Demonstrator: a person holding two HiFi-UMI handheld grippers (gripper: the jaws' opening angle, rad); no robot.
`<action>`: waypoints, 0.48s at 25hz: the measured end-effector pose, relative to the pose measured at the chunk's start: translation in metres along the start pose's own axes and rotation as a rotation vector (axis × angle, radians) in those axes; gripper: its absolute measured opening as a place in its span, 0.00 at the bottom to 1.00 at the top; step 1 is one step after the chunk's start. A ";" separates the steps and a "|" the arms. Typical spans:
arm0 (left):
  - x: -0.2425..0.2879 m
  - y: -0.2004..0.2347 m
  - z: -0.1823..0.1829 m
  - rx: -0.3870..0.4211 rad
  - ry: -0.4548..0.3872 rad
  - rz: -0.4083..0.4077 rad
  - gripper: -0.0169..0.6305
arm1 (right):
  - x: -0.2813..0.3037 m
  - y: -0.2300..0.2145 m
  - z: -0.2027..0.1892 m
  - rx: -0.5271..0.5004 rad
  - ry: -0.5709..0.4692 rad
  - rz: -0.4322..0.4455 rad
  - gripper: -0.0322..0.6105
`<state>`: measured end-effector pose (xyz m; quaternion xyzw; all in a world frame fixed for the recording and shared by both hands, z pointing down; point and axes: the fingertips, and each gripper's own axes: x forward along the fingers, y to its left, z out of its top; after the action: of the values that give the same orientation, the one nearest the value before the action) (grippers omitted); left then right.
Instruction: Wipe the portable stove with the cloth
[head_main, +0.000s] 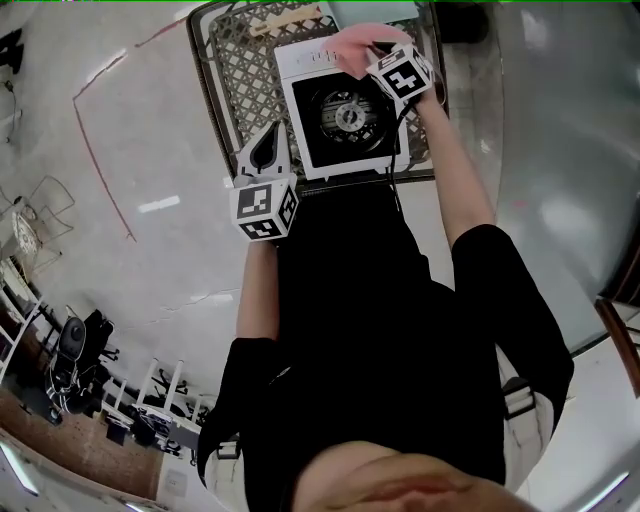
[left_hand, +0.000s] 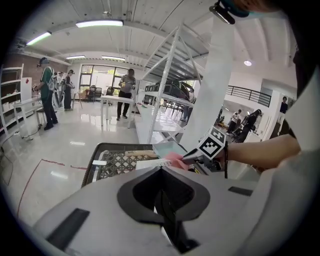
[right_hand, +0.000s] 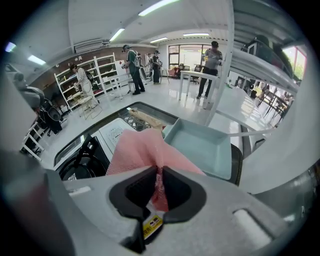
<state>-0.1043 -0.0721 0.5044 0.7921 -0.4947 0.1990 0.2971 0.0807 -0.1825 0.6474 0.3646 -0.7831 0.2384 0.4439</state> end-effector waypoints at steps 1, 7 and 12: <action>0.002 -0.003 0.000 0.002 0.003 -0.005 0.02 | -0.002 -0.003 -0.002 0.003 0.001 -0.006 0.11; 0.016 -0.022 0.003 0.015 0.013 -0.036 0.02 | -0.008 -0.019 -0.013 0.030 -0.005 -0.029 0.11; 0.023 -0.037 0.006 0.028 0.015 -0.048 0.02 | -0.014 -0.036 -0.024 0.073 -0.012 -0.042 0.11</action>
<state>-0.0611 -0.0793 0.5038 0.8064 -0.4703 0.2048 0.2944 0.1264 -0.1826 0.6489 0.3982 -0.7687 0.2555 0.4305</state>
